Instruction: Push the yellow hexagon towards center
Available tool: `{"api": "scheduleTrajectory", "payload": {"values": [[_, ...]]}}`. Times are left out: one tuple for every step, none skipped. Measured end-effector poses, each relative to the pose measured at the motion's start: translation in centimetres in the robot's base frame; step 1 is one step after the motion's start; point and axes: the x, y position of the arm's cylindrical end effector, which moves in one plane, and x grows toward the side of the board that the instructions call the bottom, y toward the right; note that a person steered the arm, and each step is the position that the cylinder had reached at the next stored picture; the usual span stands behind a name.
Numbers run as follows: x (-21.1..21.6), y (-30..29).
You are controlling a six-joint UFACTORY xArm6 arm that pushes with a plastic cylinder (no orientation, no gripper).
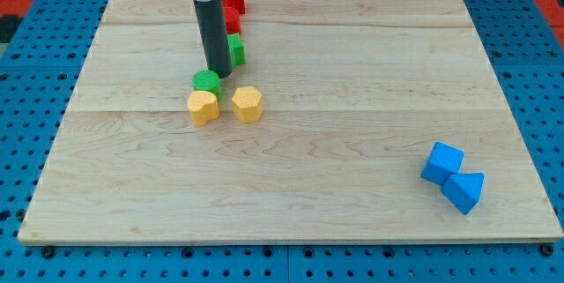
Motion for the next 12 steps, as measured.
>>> {"api": "scheduleTrajectory", "payload": {"values": [[0.1, -5.2], [4.7, -8.8], [6.4, -6.6], [6.4, -4.9], [6.5, -2.1], [6.5, 0.6], [6.5, 1.7], [6.5, 3.1], [2.7, 7.2], [1.3, 11.9], [2.7, 10.9], [5.1, 7.7]]}}
